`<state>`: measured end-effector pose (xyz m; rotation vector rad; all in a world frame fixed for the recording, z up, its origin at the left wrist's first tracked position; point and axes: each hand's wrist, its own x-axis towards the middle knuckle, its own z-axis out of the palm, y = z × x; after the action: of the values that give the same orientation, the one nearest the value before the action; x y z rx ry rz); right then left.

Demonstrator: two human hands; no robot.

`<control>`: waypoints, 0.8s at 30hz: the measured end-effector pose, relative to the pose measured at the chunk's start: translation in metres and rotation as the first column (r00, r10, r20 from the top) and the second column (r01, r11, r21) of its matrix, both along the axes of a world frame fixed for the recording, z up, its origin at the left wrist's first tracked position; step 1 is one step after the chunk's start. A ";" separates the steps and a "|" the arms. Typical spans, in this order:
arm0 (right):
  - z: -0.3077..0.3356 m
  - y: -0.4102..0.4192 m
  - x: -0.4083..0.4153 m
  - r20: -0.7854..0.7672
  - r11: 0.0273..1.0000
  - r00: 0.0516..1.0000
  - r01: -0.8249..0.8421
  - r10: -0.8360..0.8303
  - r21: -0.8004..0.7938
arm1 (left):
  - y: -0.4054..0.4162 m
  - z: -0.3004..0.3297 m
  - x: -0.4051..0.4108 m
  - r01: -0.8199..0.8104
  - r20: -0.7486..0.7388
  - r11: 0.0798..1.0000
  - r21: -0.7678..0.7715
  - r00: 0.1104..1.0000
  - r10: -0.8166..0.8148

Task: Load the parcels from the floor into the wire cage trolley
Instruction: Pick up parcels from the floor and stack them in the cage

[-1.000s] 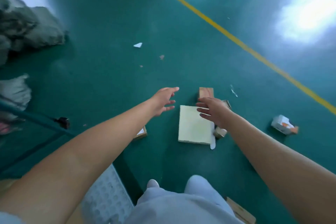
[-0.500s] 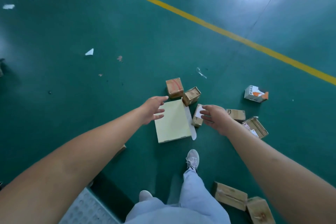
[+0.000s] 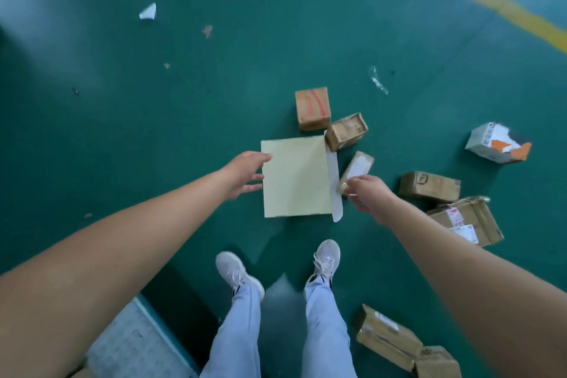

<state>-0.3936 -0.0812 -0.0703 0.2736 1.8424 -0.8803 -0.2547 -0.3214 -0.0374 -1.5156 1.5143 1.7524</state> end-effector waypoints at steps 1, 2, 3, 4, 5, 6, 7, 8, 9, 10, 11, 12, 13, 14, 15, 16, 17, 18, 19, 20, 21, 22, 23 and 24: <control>-0.023 -0.007 0.000 0.014 1.000 1.000 -0.021 0.021 0.015 | -0.005 -0.023 0.000 0.012 0.021 1.000 0.002 1.000 -0.012; -0.054 -0.013 0.003 0.039 0.999 0.999 -0.035 0.033 0.026 | -0.011 -0.053 0.002 0.021 0.044 1.000 0.006 0.999 -0.021; -0.079 -0.019 0.006 0.060 0.998 0.997 -0.046 0.044 0.031 | -0.016 -0.079 0.003 0.033 0.057 0.999 0.001 0.998 -0.033; -0.102 -0.024 0.010 0.085 0.997 0.995 -0.061 0.058 0.037 | -0.020 -0.104 0.006 0.039 0.072 0.999 0.005 0.997 -0.040; -0.132 -0.029 0.015 0.100 0.996 0.992 -0.078 0.073 0.047 | -0.025 -0.134 0.009 0.045 0.090 0.999 0.017 0.995 -0.046; -0.167 -0.033 0.020 0.102 0.994 0.991 -0.096 0.090 0.056 | -0.030 -0.170 0.012 0.042 0.101 0.999 0.023 0.994 -0.045; -0.188 -0.035 0.022 0.094 0.991 0.989 -0.117 0.110 0.066 | -0.034 -0.191 0.013 0.047 0.109 0.999 0.019 0.993 -0.048; -0.217 -0.038 0.027 0.097 0.988 0.987 -0.133 0.126 0.074 | -0.037 -0.221 0.017 0.039 0.122 0.999 0.028 0.992 -0.042; -0.245 -0.040 0.032 0.090 0.986 0.987 -0.142 0.135 0.081 | -0.041 -0.250 0.022 0.042 0.129 0.999 0.023 0.991 -0.044; -0.271 -0.041 0.037 0.091 0.985 0.986 -0.150 0.142 0.087 | -0.042 -0.275 0.027 0.052 0.134 0.998 0.027 0.989 -0.055; -0.290 -0.041 0.039 0.092 0.983 0.985 -0.155 0.146 0.099 | -0.044 -0.295 0.031 0.056 0.144 0.998 0.037 0.988 -0.061; -0.330 -0.040 0.047 0.096 0.980 0.985 -0.157 0.145 0.125 | -0.043 -0.338 0.040 0.053 0.169 0.997 0.060 0.984 -0.062; -0.351 -0.039 0.050 0.087 0.978 0.986 -0.156 0.144 0.141 | -0.043 -0.363 0.047 0.060 0.183 0.996 0.062 0.981 -0.071; -0.366 -0.037 0.053 0.092 0.975 0.985 -0.160 0.147 0.152 | -0.043 -0.383 0.055 0.071 0.198 0.995 0.071 0.977 -0.084; -0.393 -0.036 0.058 0.094 0.973 0.985 -0.159 0.145 0.165 | -0.042 -0.414 0.063 0.069 0.211 0.995 0.070 0.974 -0.082; -0.414 -0.035 0.061 0.095 0.972 0.985 -0.157 0.142 0.175 | -0.042 -0.442 0.071 0.072 0.233 0.995 0.063 0.969 -0.085; -0.438 -0.034 0.063 0.088 0.972 0.988 -0.144 0.130 0.185 | -0.041 -0.472 0.077 0.072 0.248 0.996 0.060 0.965 -0.084; -0.450 -0.033 0.065 0.082 0.969 0.989 -0.137 0.123 0.203 | -0.042 -0.491 0.085 0.070 0.268 0.996 0.055 0.960 -0.082; -0.469 -0.031 0.066 0.066 0.967 0.992 -0.121 0.109 0.226 | -0.041 -0.515 0.090 0.067 0.278 0.996 0.056 0.957 -0.080; -0.487 -0.029 0.065 0.038 0.962 0.995 -0.104 0.098 0.252 | -0.041 -0.536 0.093 0.063 0.282 0.996 0.057 0.956 -0.076; -0.507 -0.026 0.063 0.003 0.960 0.997 -0.080 0.082 0.269 | -0.042 -0.556 0.096 0.056 0.288 0.997 0.060 0.955 -0.071; -0.523 -0.025 0.061 -0.030 0.958 0.997 -0.057 0.068 0.282 | -0.043 -0.574 0.098 0.049 0.297 0.997 0.059 0.953 -0.064; -0.539 -0.024 0.059 -0.053 0.956 0.997 -0.032 0.050 0.291 | -0.045 -0.590 0.099 0.040 0.308 0.997 0.062 0.950 -0.057; -0.554 -0.024 0.057 -0.070 0.954 0.997 -0.010 0.032 0.299 | -0.048 -0.606 0.099 0.035 0.318 0.997 0.070 0.946 -0.056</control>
<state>-0.3363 -0.1056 -0.6239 0.4137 2.0443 -0.6008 -0.1553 -0.3694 -0.6432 -1.6253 1.3066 1.4297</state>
